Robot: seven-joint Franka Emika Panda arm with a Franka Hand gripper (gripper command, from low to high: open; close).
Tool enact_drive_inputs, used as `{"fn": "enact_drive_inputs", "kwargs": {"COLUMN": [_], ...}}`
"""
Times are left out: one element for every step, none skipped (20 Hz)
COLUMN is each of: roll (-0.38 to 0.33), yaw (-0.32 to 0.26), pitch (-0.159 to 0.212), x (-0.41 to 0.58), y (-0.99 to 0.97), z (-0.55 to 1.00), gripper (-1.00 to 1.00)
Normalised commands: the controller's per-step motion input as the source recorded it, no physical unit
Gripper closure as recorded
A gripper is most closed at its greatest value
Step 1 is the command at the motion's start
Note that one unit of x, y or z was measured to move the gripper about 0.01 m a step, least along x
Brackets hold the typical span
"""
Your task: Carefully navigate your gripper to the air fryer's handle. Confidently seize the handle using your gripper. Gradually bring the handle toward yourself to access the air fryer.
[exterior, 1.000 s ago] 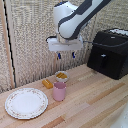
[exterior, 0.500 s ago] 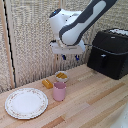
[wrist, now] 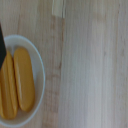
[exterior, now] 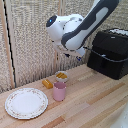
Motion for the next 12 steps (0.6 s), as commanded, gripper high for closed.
{"fn": "enact_drive_inputs", "kwargs": {"roll": [-0.351, -0.317, -0.285, -0.251, -0.205, -0.168, -0.145, -0.126, -0.119, -0.121, -0.123, -0.123], "yaw": [0.022, 0.022, 0.017, 0.016, 0.025, 0.028, 0.030, 0.028, 0.025, 0.025, 0.022, 0.018], "pitch": [-0.151, -0.144, -0.133, -0.119, -0.103, -0.090, -0.093, -0.089, -0.086, -0.085, -0.087, -0.087], "x": [-0.014, -0.011, -0.014, 0.000, 0.000, 0.000, 0.000, 0.000, 0.000, 0.000, 0.000, 0.000], "y": [-0.34, -0.43, -0.49, -0.52, -0.56, -0.59, -0.58, -0.61, -0.61, -0.59, -0.57, -0.57], "z": [-0.15, -0.19, -0.23, -0.26, -0.27, -0.28, -0.28, -0.29, -0.30, -0.31, -0.33, -0.34], "gripper": [-1.00, -1.00, -1.00, -1.00, -1.00, -1.00, -1.00, -1.00, -1.00, -1.00, -1.00, -1.00]}}
